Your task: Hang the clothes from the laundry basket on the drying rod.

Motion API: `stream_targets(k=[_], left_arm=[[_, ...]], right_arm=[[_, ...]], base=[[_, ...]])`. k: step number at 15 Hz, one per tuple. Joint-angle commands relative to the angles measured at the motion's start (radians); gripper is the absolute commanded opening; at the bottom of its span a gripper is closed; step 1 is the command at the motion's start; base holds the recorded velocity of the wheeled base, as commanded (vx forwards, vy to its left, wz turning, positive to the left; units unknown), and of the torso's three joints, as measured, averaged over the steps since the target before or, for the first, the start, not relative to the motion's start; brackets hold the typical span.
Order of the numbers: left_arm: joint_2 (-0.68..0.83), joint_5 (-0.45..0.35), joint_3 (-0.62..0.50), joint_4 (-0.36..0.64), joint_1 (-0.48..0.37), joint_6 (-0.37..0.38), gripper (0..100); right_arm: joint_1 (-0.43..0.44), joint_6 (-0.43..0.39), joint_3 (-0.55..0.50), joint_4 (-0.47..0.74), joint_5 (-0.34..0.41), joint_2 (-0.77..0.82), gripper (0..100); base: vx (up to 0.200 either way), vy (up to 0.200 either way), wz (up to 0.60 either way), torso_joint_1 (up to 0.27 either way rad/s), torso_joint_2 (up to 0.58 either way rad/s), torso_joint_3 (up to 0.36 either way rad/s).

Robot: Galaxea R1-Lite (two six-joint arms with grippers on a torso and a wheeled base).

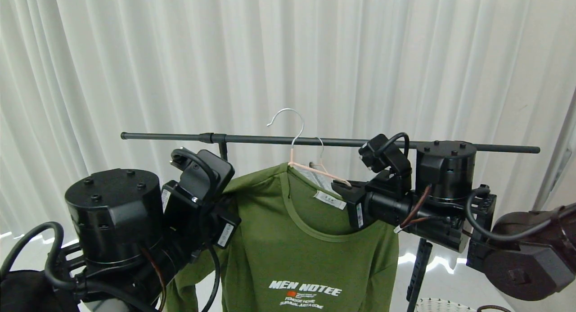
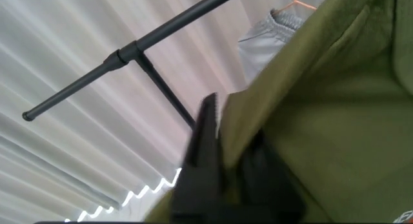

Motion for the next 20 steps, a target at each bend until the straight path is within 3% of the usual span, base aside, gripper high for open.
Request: stream_targets(k=[1, 4, 8, 10, 14, 20], left_arm=[[-0.021, 0.001, 0.005, 0.000, 0.001, -0.002, 100], [-0.113, -0.001, 0.045, 0.001, 0.034, -0.008, 100], [-0.228, -0.005, 0.183, 0.003, 0.055, -0.009, 100], [-0.220, -0.031, 0.240, 0.003, 0.130, -0.032, 100], [-0.151, -0.162, 0.327, 0.003, 0.162, -0.131, 100], [-0.114, -0.174, 0.297, 0.003, 0.166, -0.201, 100]], right_arm=[[-0.011, -0.002, 0.016, 0.000, -0.001, -0.025, 0], [-0.071, -0.011, 0.040, 0.000, 0.001, -0.059, 0], [-0.125, -0.016, 0.085, -0.007, 0.001, -0.115, 0], [-0.126, -0.018, 0.134, -0.045, 0.002, -0.149, 0], [-0.123, -0.045, 0.210, -0.140, 0.013, -0.194, 0], [-0.111, -0.085, 0.249, -0.224, 0.090, -0.212, 0]], base=[[0.000, 0.000, 0.00, 0.000, 0.00, 0.000], [0.000, 0.000, 0.00, 0.000, 0.00, 0.000], [0.000, 0.000, 0.00, 0.000, 0.00, 0.000], [0.000, 0.000, 0.00, 0.000, 0.00, 0.000], [0.000, 0.000, 0.00, 0.000, 0.00, 0.000], [0.000, 0.000, 0.00, 0.000, 0.00, 0.000]])
